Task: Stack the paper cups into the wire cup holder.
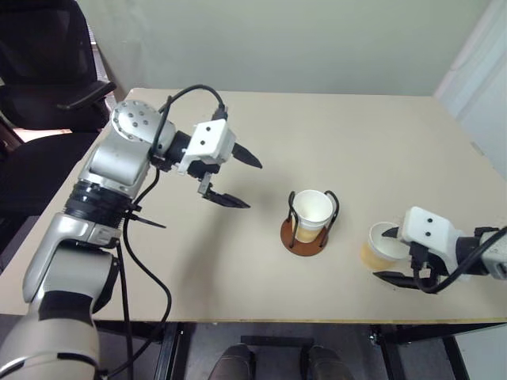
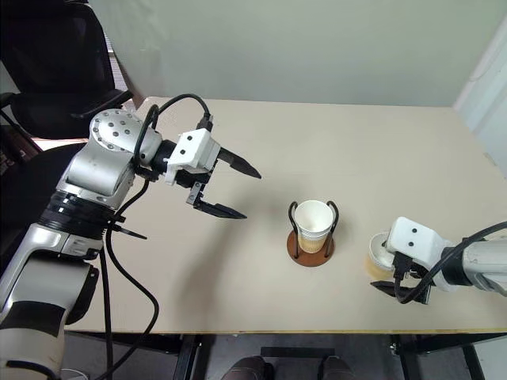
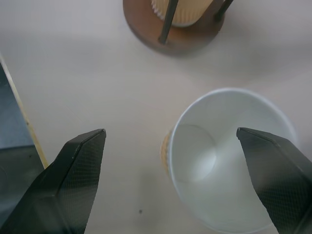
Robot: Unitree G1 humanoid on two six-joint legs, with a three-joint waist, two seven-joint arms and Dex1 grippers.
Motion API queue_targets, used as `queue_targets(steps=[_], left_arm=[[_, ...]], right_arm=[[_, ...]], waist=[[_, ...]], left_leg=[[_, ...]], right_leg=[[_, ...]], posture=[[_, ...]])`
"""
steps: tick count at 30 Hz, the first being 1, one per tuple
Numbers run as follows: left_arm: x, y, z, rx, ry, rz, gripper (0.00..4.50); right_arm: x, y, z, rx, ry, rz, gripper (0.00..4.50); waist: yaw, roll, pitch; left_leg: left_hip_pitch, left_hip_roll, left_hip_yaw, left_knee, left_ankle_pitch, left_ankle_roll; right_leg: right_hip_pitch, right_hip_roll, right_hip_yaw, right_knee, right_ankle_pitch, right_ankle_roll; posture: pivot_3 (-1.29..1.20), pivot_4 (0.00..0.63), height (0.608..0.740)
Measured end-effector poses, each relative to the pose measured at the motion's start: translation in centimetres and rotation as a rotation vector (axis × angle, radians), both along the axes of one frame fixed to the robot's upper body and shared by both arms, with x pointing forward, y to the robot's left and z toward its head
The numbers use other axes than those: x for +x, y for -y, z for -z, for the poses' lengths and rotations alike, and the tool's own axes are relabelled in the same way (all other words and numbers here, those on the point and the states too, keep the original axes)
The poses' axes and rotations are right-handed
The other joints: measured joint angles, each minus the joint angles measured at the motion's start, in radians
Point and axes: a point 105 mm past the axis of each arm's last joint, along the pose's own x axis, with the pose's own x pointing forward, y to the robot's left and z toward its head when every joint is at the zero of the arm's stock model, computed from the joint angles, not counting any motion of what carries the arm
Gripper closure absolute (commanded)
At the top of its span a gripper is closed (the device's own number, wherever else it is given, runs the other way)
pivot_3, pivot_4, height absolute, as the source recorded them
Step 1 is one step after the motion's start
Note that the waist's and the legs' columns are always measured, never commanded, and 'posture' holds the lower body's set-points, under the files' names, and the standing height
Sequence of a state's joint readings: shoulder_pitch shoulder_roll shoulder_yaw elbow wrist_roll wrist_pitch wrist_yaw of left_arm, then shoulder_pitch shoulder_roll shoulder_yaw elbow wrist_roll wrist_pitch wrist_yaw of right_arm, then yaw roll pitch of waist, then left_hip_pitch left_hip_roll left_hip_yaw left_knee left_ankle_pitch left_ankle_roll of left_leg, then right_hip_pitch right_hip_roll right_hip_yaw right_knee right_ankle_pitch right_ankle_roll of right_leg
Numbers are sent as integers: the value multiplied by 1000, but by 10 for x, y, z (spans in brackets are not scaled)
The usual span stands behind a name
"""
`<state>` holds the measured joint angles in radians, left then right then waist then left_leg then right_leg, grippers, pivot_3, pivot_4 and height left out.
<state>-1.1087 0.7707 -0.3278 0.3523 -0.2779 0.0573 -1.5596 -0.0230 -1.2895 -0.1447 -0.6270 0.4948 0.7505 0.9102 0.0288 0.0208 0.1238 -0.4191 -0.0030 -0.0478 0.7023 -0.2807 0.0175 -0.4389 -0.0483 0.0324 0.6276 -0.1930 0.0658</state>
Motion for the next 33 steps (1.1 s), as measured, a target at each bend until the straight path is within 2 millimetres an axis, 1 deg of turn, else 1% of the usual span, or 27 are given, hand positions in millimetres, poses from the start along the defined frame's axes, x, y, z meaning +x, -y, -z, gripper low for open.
queue_targets(steps=[3,7,9,14,20,22,23,25,27,29,31,33], left_arm=[[0,-2,0,-5,0,-15,0],[3,-6,7,5,-11,-41,0],[3,-7,6,4,-4,-50,0],[2,-5,3,3,12,-42,0],[3,-7,3,-14,1,-61,0],[3,-10,4,-25,-17,-78,0],[3,-14,4,-32,-30,-94,0],[2,-22,3,-23,-56,-125,0],[0,-29,1,-33,-90,-145,0],[-1,-33,-2,-59,-120,-161,0],[-2,-35,-4,-86,-145,-171,0],[-2,-38,-6,-100,-156,-180,0]], right_arm=[[1,-1,6,-22,-17,-13,583],[5,-3,5,-39,-3,-24,2015],[6,-4,6,-45,-3,-30,2771],[5,-4,8,-58,-14,-38,4466],[7,-3,5,-65,-6,-38,4466],[7,-2,-1,-54,-6,-41,4466],[8,-3,-11,-45,1,-50,4466],[10,-6,-44,-41,63,-86,4466],[9,-15,-81,-37,149,-152,4466],[4,-28,-106,-28,203,-236,4466],[0,-43,-123,-26,240,-327,4466],[-2,-60,-130,-13,245,-420,4466]], waist=[[-1,0,0],[-2,0,0],[-2,0,0],[-2,0,0],[-3,0,0],[-3,0,0],[-4,0,0],[-6,0,0],[-9,0,0],[-12,0,0],[-16,0,0],[-18,0,0]], left_leg=[[0,0,0,0,0,0],[1,0,0,0,0,0],[0,0,0,0,0,0],[0,0,0,-1,0,0],[0,0,0,-1,0,0],[0,0,0,-1,0,0],[0,0,1,-1,0,0],[0,0,1,-2,0,0],[0,0,1,-3,1,-1],[0,0,0,-3,1,-1],[0,0,-1,-4,1,-1],[0,0,-2,-3,1,-1]], right_leg=[[0,0,0,0,0,0],[0,0,0,0,0,-1],[0,-1,0,0,0,-1],[0,-1,0,-1,0,-1],[0,-1,0,0,1,-1],[0,-1,0,0,1,-1],[-1,-1,0,0,1,-1],[-1,-1,0,0,0,-1],[-2,-1,0,0,0,-3],[-2,0,0,0,-1,-4],[-2,0,-1,0,-2,-5],[-2,0,-2,0,-2,-5]], posture=[[0,150,740],[0,150,740],[0,150,740],[0,150,740],[0,150,740],[0,150,740],[0,150,740],[0,150,740],[0,150,740],[0,150,740],[0,150,740],[0,150,740]])
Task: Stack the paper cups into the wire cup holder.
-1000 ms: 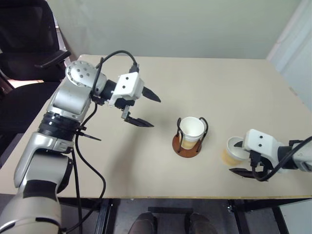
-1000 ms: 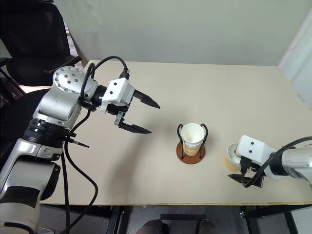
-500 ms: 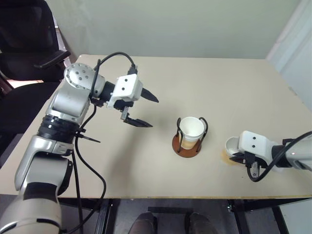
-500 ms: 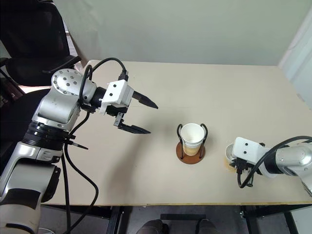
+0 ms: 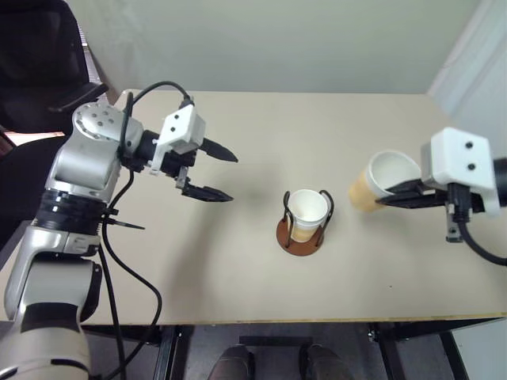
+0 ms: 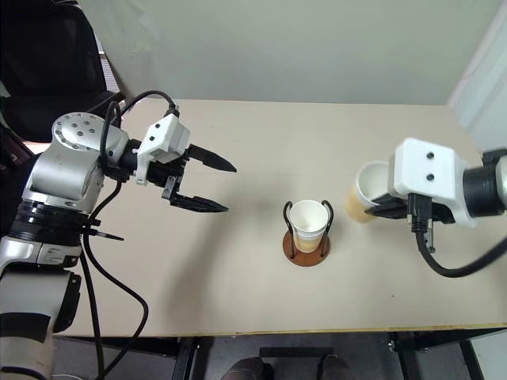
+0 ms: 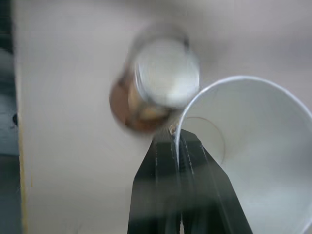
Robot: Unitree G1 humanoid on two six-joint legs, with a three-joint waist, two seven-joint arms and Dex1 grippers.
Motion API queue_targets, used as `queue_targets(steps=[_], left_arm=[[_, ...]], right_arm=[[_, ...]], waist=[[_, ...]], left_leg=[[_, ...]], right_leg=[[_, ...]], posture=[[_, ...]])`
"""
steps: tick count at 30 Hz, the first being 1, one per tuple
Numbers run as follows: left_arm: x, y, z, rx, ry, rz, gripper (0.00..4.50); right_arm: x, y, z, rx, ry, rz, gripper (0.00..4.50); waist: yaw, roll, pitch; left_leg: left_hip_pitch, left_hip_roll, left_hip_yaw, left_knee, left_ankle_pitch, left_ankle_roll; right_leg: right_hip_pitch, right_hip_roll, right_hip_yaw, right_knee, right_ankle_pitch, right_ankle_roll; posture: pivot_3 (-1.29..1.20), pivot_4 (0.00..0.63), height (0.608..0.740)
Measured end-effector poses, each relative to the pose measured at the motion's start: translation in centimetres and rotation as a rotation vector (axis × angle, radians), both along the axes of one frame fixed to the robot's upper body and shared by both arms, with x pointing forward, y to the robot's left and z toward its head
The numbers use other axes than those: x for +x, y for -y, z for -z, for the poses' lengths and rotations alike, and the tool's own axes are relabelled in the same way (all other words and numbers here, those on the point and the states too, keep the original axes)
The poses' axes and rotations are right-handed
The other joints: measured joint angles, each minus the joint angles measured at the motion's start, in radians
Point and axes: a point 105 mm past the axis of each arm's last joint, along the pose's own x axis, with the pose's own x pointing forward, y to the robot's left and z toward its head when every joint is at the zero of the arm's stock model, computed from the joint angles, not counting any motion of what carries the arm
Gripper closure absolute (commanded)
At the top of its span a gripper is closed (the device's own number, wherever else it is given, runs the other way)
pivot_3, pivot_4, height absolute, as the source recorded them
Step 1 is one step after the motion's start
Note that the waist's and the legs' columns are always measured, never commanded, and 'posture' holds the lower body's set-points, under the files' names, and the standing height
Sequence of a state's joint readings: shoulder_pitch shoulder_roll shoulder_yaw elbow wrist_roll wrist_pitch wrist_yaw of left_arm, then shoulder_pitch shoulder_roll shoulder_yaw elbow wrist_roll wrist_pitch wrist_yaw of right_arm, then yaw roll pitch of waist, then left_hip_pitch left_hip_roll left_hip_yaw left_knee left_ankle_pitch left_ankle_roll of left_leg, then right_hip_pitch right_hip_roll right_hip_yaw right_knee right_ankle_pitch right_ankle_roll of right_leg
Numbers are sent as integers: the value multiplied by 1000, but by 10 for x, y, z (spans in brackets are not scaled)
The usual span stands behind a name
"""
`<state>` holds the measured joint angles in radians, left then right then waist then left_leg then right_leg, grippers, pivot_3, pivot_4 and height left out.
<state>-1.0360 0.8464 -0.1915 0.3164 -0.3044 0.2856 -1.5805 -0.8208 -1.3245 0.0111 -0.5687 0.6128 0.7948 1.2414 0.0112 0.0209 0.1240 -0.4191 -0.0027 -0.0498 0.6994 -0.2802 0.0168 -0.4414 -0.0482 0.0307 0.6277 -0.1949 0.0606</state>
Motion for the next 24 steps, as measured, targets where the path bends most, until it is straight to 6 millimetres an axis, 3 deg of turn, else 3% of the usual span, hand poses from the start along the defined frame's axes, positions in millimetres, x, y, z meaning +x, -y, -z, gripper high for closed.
queue_targets(steps=[6,13,20,24], left_arm=[[-1,-2,4,2,-10,-4,0],[-5,0,6,13,-8,4,0],[-6,1,4,11,6,2,0],[-5,2,4,13,11,0,0]], right_arm=[[10,-41,5,-25,-39,-178,4466],[31,-45,21,-94,-50,-193,4466],[38,-42,35,-154,-69,-209,4466],[39,-52,38,-142,-67,-238,3526]], waist=[[-2,0,0],[-2,0,0],[-4,0,0],[-5,0,0]], left_leg=[[-1,0,-2,0,1,0],[-1,-1,-2,-1,1,0],[-1,-1,-1,-1,1,-1],[-1,-1,-2,-1,1,-1]], right_leg=[[-2,0,-1,1,0,0],[-2,-2,-1,0,-1,-1],[-2,-2,-1,1,-1,-2],[-2,-2,-1,1,-1,-3]], posture=[[0,150,740],[0,150,740],[0,150,740],[0,150,740]])
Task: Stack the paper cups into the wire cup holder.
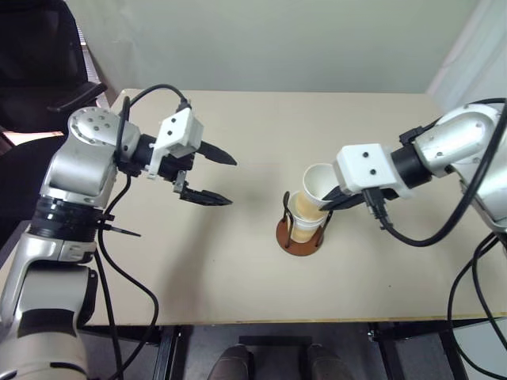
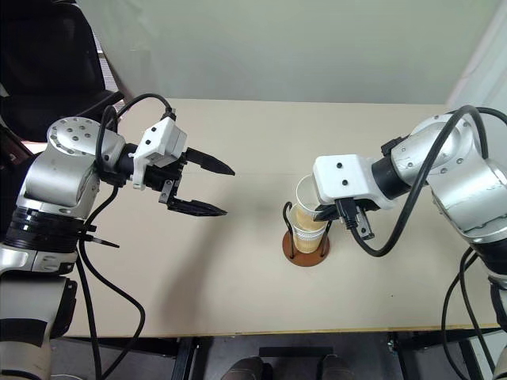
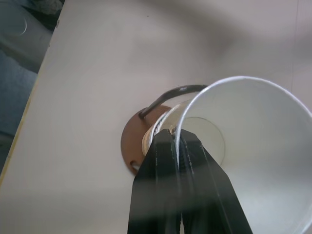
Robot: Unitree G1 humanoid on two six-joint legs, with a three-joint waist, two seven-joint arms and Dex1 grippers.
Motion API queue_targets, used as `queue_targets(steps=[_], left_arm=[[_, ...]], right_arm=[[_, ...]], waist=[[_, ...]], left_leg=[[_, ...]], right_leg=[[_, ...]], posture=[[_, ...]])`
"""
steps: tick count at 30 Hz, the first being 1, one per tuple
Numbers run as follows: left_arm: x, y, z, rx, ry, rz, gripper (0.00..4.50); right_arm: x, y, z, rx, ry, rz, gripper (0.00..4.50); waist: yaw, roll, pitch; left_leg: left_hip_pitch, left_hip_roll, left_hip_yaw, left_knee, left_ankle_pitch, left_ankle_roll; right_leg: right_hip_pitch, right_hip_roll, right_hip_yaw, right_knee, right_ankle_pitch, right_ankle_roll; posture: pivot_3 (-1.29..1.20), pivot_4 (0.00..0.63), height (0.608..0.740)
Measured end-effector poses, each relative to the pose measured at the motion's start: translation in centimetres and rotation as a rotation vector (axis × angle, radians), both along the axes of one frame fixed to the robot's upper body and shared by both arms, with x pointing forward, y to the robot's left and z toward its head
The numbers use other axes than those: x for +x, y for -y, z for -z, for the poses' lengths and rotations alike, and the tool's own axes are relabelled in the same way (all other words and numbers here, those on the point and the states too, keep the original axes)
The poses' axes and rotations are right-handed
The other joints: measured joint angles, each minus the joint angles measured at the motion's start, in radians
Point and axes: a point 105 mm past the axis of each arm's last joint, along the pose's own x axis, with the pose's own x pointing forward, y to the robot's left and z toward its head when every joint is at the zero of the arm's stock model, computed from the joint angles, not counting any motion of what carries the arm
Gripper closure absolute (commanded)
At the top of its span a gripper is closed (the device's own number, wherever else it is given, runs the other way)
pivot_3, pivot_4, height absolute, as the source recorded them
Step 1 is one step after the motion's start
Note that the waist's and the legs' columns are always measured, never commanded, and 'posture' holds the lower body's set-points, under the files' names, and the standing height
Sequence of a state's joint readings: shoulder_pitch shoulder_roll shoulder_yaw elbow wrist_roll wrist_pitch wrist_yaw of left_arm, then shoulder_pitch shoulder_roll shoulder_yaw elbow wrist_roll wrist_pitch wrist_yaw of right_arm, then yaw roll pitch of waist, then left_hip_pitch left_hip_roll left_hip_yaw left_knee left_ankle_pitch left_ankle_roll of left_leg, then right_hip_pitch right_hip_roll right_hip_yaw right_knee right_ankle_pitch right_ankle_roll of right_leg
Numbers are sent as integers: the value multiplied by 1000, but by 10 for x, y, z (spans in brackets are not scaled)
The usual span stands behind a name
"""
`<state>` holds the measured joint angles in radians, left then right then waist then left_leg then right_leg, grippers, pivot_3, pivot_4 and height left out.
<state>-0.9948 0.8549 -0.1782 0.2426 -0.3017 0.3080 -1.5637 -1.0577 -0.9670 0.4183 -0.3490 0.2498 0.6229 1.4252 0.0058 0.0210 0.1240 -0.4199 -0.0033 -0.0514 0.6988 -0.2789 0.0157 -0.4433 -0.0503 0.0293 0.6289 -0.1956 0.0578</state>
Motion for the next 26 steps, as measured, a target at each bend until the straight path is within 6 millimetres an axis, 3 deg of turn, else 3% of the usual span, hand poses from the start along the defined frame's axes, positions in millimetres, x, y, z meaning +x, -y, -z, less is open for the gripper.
queue_targets(steps=[7,10,13,16,22,26], left_arm=[[0,1,0,3,4,2,0],[1,1,0,3,7,-3,0],[3,-1,2,-6,7,-30,0],[8,-12,3,-37,13,-101,0],[10,-46,14,-42,2,-261,0],[11,-55,19,-63,-6,-324,0]], right_arm=[[8,-6,2,39,-5,39,1001],[14,-2,-10,131,2,126,10],[16,20,-32,298,-7,270,10],[12,49,-36,406,-39,404,10],[-6,111,-23,442,-50,686,10],[-14,140,-4,444,-65,833,10]], waist=[[0,0,0],[0,0,0],[5,0,0],[5,0,0],[5,0,0],[7,0,0]], left_leg=[[0,0,0,0,0,0],[0,0,0,-1,0,0],[0,0,0,-1,0,0],[0,-1,1,-1,0,0],[1,0,1,-4,0,-2],[2,0,0,-1,1,-3]], right_leg=[[0,0,0,-1,0,0],[0,0,0,-1,0,-1],[1,0,-1,-2,-1,-1],[1,0,0,-2,-1,-1],[1,0,0,-1,-1,-1],[2,0,1,1,-1,-2]], posture=[[0,150,740],[0,150,740],[0,150,740],[0,150,740],[0,150,740],[0,150,740]])
